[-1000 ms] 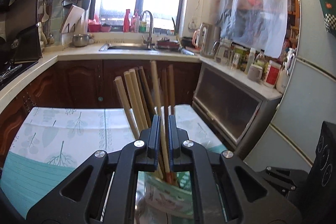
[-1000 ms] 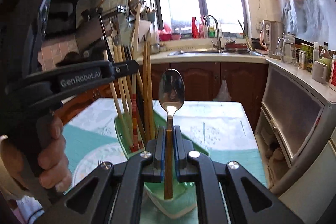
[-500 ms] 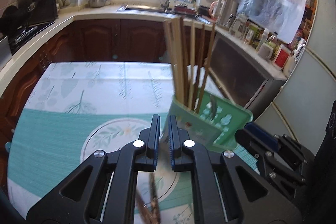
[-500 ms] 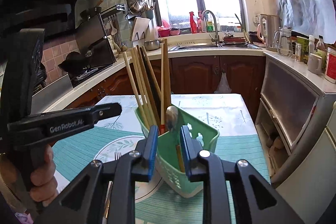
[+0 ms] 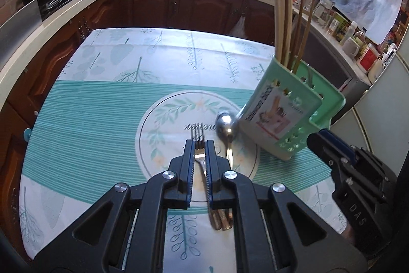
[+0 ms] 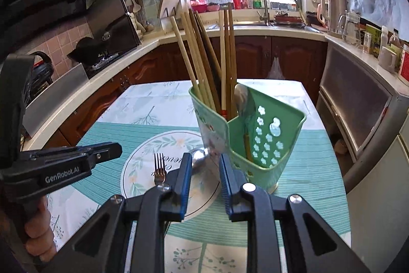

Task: Organize utensils
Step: 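Lower both tools back over the plate toward the remaining fork and spoon, then grasp the silver fork handle with the left tool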

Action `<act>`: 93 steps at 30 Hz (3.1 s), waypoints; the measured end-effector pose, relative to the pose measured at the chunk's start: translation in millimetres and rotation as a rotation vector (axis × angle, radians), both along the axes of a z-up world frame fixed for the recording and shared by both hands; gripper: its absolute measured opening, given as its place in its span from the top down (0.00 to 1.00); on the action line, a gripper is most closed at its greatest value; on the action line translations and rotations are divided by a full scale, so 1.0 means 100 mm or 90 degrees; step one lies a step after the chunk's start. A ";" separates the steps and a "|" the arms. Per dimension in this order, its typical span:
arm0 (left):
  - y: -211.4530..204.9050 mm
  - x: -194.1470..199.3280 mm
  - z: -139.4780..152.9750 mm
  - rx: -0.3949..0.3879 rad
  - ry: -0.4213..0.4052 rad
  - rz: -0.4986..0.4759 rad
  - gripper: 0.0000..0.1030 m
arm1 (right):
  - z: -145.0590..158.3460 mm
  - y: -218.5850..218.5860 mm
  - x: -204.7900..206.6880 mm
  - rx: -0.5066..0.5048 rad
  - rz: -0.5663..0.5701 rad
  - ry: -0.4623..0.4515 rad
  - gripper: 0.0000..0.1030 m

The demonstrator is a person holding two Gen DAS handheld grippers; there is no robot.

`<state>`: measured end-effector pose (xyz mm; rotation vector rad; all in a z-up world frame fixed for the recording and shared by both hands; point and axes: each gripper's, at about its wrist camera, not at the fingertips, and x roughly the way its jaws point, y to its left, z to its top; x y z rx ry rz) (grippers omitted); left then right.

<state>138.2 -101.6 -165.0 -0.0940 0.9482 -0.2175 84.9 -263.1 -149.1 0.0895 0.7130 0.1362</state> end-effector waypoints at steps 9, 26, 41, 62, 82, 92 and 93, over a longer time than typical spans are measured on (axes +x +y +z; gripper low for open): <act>0.04 -0.02 -0.23 0.006 0.031 0.001 0.94 | -0.15 0.09 0.05 0.006 -0.013 0.060 0.79; 0.10 0.19 -0.71 -0.010 0.156 -0.010 0.94 | -0.48 0.20 0.17 0.021 -0.007 0.160 0.79; -0.09 0.52 -0.97 -0.085 0.242 -0.059 0.95 | -0.67 0.18 0.23 0.050 0.011 0.192 0.79; -0.11 0.65 -1.04 -0.070 0.259 -0.045 0.95 | -0.70 0.12 0.17 0.075 0.028 0.175 0.79; -0.23 0.69 -1.00 0.014 0.269 -0.044 0.95 | -0.71 0.14 0.17 0.076 0.036 0.170 0.79; -0.35 0.75 -1.01 0.028 0.325 -0.061 0.97 | -0.72 0.17 0.21 0.064 0.043 0.183 0.79; -0.32 0.76 -1.01 0.011 0.333 -0.057 0.98 | -0.72 0.18 0.23 0.061 0.045 0.186 0.79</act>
